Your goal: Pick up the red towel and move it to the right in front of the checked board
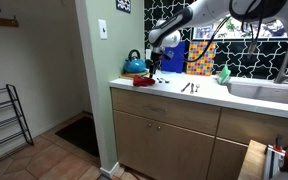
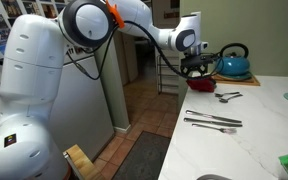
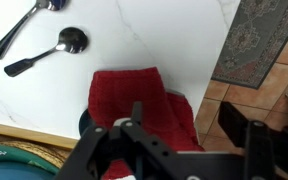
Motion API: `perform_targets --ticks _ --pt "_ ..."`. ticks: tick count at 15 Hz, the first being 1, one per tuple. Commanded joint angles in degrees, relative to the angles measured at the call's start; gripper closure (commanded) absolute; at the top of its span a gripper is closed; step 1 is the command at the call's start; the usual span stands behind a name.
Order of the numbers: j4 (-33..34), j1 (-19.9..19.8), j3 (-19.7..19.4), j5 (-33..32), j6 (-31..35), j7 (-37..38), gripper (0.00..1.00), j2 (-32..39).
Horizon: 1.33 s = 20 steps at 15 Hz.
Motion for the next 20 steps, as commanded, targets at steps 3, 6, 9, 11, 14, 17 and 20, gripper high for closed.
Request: perform_targets --ticks 3,6,9,11,14,17,20 --pt "4.17 -1.57 1.6 -1.26 -0.19 -2.41 0.34 3.97" --pt "5.55 -1.95 2.41 -0.91 -0.23 -4.48 0.3 5.6" --pt "7.0 -2.02 3.04 -1.01 0.07 -6.17 0.32 7.17" --pt "7.9 -1.94 3.29 -1.3 0.6 -7.28 0.36 8.1" --pt "9.09 -1.76 3.45 -1.66 0.98 -8.4 0.42 9.06" --pt "10.03 -1.73 3.48 -2.06 1.63 -9.16 0.54 9.83" --pt "10.83 -1.87 3.49 -2.15 2.38 -9.7 0.57 10.53"
